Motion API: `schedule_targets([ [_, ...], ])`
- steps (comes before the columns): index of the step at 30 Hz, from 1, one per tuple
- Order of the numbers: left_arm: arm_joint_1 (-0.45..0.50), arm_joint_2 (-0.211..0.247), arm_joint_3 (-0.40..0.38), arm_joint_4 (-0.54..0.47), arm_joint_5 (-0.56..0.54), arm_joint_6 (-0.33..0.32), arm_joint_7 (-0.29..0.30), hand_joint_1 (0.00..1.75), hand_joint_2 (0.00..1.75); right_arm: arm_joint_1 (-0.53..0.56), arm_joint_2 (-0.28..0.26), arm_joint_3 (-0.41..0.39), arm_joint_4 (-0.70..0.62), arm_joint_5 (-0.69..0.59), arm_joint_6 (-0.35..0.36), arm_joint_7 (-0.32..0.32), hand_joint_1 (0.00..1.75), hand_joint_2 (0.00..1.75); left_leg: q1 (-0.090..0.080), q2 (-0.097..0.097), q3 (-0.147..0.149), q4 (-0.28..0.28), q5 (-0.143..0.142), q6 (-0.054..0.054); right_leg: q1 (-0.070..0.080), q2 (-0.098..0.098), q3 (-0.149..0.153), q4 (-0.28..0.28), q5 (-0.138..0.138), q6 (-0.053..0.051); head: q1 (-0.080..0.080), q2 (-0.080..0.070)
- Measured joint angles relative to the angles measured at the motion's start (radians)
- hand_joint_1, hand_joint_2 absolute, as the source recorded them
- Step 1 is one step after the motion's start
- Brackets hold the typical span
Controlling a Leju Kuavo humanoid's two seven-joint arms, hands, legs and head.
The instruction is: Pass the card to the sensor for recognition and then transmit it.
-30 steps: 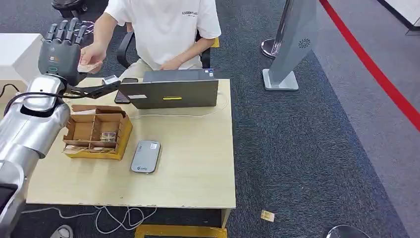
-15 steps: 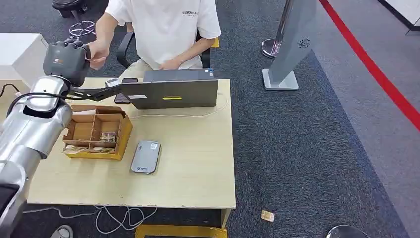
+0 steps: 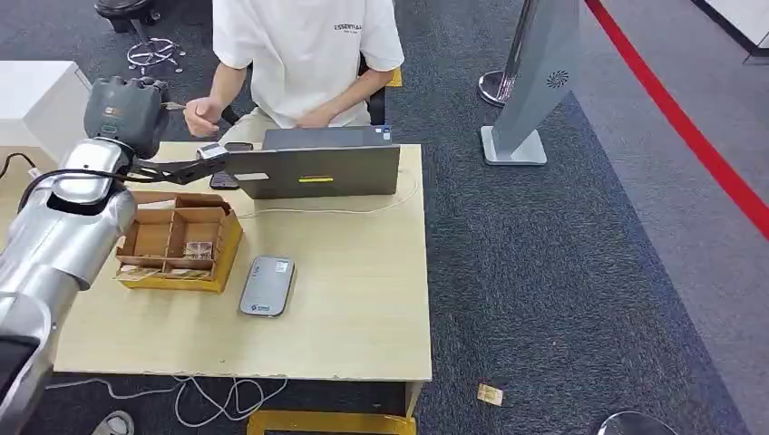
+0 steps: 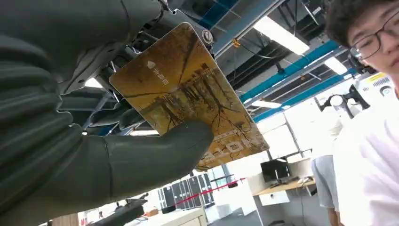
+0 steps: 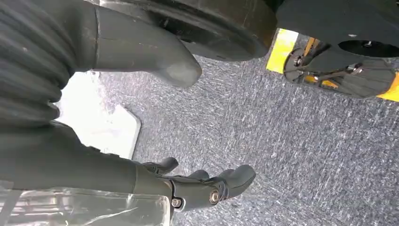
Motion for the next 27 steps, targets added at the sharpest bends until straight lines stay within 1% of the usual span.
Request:
schedule_targets([
  [3,0.004,-0.018,-0.007,-0.003,0.002,0.025,0.0,1.75,1.75,0.0,0.0,0.002,0.0,0.003,0.0,0.0,0.0,1.75,0.0,-0.001,0.0,0.0,0.0,0.0,0.0,-0.001,0.0,0.0,0.0,0.0,0.0,0.0],
  [5,0.026,-0.025,-0.012,-0.034,0.013,0.046,0.001,1.75,1.75,0.001,0.0,0.003,0.0,0.003,0.0,0.002,0.0,1.75,0.0,-0.001,0.0,0.0,0.0,0.0,0.0,0.0,0.0,0.0,0.0,0.0,0.0,0.0],
  [8,0.059,-0.031,-0.017,-0.092,0.02,0.045,0.012,1.75,1.75,0.003,0.0,0.005,0.001,0.003,0.0,0.002,0.0,1.75,0.0,-0.001,0.0,0.0,0.0,0.0,0.0,0.0,0.0,0.0,0.0,0.0,0.0,0.0],
  [12,0.078,-0.034,-0.021,-0.131,0.021,0.044,0.013,1.75,1.75,0.005,0.0,0.009,0.002,0.003,0.0,0.002,0.0,1.75,0.0,-0.001,0.0,0.0,0.0,0.0,0.0,-0.001,0.0,0.0,0.0,0.0,0.0,0.0],
  [18,0.092,-0.035,-0.021,-0.16,0.021,0.043,0.014,1.75,1.75,0.006,0.0,0.01,0.002,0.003,0.0,0.002,0.0,1.75,0.0,-0.001,0.0,0.0,0.0,0.0,0.0,-0.001,0.0,0.0,0.0,0.0,0.0,0.0],
  [27,0.096,-0.035,-0.021,-0.17,0.021,0.043,0.014,1.75,1.75,0.006,0.0,0.011,0.002,0.003,0.0,0.002,0.0,1.75,0.0,-0.001,0.0,0.0,0.0,0.0,0.0,-0.001,0.0,0.0,0.0,0.0,0.0,0.0],
])
